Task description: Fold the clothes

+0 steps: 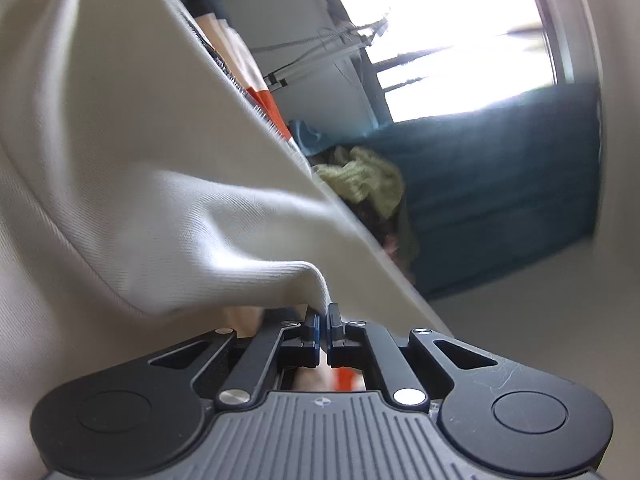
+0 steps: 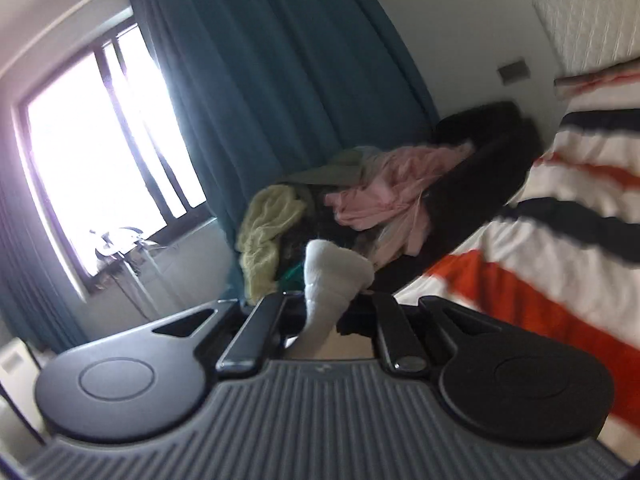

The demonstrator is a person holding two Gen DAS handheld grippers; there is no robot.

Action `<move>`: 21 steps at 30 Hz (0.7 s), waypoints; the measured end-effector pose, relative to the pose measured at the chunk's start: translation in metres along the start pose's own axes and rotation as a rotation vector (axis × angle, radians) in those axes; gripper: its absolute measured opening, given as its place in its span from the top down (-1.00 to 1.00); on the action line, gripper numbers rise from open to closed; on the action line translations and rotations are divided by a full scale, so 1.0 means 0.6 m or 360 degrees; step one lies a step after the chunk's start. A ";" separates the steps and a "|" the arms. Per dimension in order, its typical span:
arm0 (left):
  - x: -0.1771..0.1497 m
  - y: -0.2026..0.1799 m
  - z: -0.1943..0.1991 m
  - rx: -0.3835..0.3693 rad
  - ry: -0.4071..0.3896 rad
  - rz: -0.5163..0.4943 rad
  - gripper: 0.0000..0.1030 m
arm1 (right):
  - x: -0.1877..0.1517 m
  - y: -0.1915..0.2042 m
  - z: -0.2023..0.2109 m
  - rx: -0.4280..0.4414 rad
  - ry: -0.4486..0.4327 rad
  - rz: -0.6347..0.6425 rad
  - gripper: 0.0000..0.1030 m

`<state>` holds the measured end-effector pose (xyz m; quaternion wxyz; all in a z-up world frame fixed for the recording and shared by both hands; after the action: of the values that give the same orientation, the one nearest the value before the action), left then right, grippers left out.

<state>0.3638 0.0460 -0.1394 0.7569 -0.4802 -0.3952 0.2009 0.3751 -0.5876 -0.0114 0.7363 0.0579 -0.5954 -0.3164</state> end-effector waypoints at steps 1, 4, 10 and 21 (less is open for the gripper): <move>-0.009 0.001 -0.005 0.0044 0.0028 -0.0046 0.95 | -0.014 -0.020 0.006 -0.0036 0.0015 0.0009 0.84; -0.034 0.011 -0.019 0.0173 0.0146 -0.0151 0.95 | -0.109 -0.119 0.011 -0.0214 0.0215 -0.0030 0.83; -0.063 -0.029 0.000 0.0391 0.0229 -0.0547 0.91 | -0.228 -0.210 0.027 -0.0369 0.0434 -0.0053 0.82; -0.128 -0.178 0.068 0.0496 0.0288 -0.1054 0.02 | -0.168 -0.102 0.130 -0.0320 0.0413 0.0326 -0.37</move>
<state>0.2768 -0.0319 -0.0667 0.8767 -0.2212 -0.4253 -0.0402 0.2705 -0.5595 -0.1021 0.8373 -0.0364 -0.4636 -0.2875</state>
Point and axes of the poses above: each gripper's, at about its wrist camera, not at the fingertips, and z roughly against the way its jaws point, y to its left, x to its top, the point moved 5 cm from there along -z, roughly the way its jaws point, and after that the axes turned 6 degrees about -x, right-handed, at the moved point
